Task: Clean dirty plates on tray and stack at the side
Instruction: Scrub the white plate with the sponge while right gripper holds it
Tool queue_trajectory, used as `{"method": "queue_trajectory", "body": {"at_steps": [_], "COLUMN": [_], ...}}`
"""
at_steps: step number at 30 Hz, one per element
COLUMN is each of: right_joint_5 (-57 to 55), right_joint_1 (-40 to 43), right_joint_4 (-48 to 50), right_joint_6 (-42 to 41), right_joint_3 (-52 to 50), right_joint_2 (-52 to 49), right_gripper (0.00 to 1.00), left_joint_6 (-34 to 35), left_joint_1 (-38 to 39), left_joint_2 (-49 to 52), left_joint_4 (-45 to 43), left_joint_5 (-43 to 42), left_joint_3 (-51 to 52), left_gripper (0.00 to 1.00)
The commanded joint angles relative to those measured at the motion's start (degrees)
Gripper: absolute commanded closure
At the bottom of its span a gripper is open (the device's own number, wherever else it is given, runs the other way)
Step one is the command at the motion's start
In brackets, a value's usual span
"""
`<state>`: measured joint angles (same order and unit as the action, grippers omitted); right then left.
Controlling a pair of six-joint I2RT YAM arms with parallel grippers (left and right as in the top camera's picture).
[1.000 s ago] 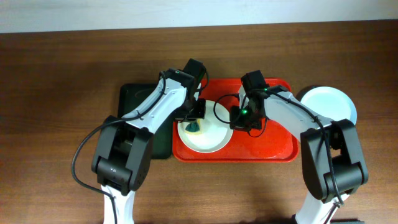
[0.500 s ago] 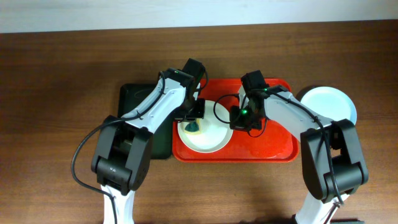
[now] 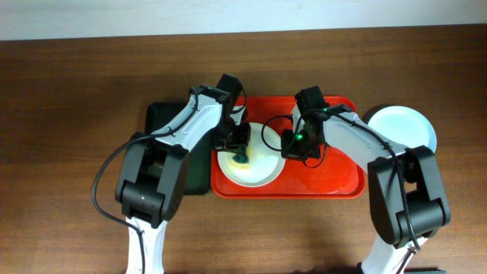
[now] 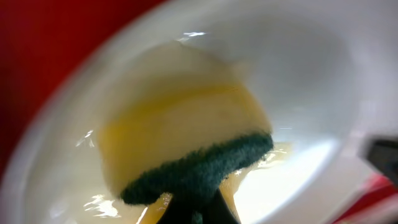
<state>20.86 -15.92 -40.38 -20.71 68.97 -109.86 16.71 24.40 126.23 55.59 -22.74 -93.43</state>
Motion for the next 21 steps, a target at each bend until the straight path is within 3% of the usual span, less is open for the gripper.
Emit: {"method": "queue_trajectory", "body": {"at_steps": [1,6,11,21], "right_joint_5": [-0.35,-0.35,-0.35,-0.50], "right_joint_1": [-0.68,-0.68,-0.68,-0.68], "right_joint_4": [0.17,0.17,0.17,0.17], "right_joint_6": [0.26,0.26,0.26,0.26], "right_joint_3": [-0.57,-0.57,-0.57,-0.57], "right_joint_2": [0.74,0.74,0.74,0.74], "right_gripper": [0.96,0.96,0.96,0.96], "left_joint_6": [-3.58,-3.52,-3.48,4.72], "left_joint_1": [-0.74,-3.21,-2.16,-0.61], "left_joint_2": [0.72,-5.99,-5.44,-2.14], "left_joint_4": [0.44,2.16,6.32,-1.16], "left_joint_5": [-15.21,-3.78,5.49,11.89], "left_joint_3": [-3.98,-7.41,-5.70,6.45], "left_gripper": [1.00,1.00,1.00,1.00]}}
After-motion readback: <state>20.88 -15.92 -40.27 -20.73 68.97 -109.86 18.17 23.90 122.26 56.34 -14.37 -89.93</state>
